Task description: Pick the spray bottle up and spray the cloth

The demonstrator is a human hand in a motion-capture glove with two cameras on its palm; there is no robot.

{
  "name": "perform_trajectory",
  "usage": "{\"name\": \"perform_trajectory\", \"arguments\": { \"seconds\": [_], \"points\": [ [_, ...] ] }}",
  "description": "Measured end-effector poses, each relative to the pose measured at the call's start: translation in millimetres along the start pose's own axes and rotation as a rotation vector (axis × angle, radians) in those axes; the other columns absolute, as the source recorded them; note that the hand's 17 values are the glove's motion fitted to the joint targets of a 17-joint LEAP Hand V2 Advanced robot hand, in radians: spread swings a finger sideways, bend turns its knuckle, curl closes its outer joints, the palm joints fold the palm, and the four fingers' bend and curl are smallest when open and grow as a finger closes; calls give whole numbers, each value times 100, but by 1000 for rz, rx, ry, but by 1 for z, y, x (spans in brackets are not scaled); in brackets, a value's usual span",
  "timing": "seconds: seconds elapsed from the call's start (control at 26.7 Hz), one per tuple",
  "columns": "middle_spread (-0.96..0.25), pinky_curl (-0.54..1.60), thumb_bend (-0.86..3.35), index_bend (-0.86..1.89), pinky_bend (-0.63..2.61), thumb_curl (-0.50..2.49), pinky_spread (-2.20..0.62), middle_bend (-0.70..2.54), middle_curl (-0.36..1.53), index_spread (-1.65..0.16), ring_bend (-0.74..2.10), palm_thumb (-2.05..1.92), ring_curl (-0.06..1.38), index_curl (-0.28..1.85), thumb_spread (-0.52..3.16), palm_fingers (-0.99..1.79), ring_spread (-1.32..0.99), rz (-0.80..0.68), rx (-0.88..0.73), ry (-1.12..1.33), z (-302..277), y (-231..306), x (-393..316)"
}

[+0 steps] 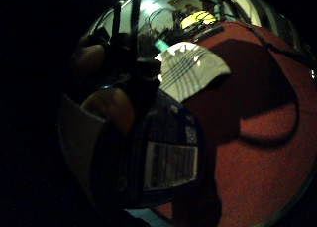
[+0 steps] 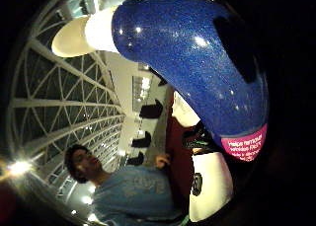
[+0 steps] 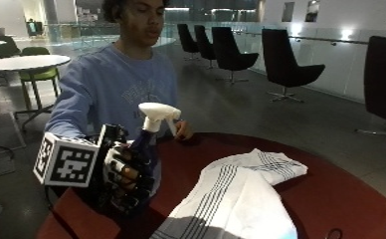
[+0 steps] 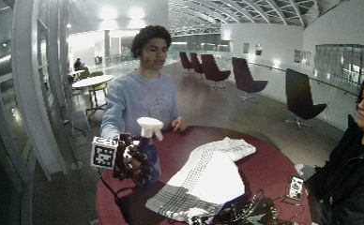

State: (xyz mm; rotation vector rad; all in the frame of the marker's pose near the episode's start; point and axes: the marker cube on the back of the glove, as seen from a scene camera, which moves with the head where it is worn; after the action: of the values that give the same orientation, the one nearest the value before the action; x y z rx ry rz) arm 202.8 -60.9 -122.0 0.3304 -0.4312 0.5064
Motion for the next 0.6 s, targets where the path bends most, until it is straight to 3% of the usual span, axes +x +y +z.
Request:
{"name": "perform_trajectory", "arguments": {
  "seconds": [0.19,0.6],
  "points": [
    [-3,36,4,11,44,57,32,29,40,-31,52,101,36,19,83,70,13,18,-231,106,1,0,-30],
    [-3,35,0,10,42,63,32,29,40,-30,52,102,36,20,81,73,14,211,-425,247,11,-8,-51]
  ]
}}
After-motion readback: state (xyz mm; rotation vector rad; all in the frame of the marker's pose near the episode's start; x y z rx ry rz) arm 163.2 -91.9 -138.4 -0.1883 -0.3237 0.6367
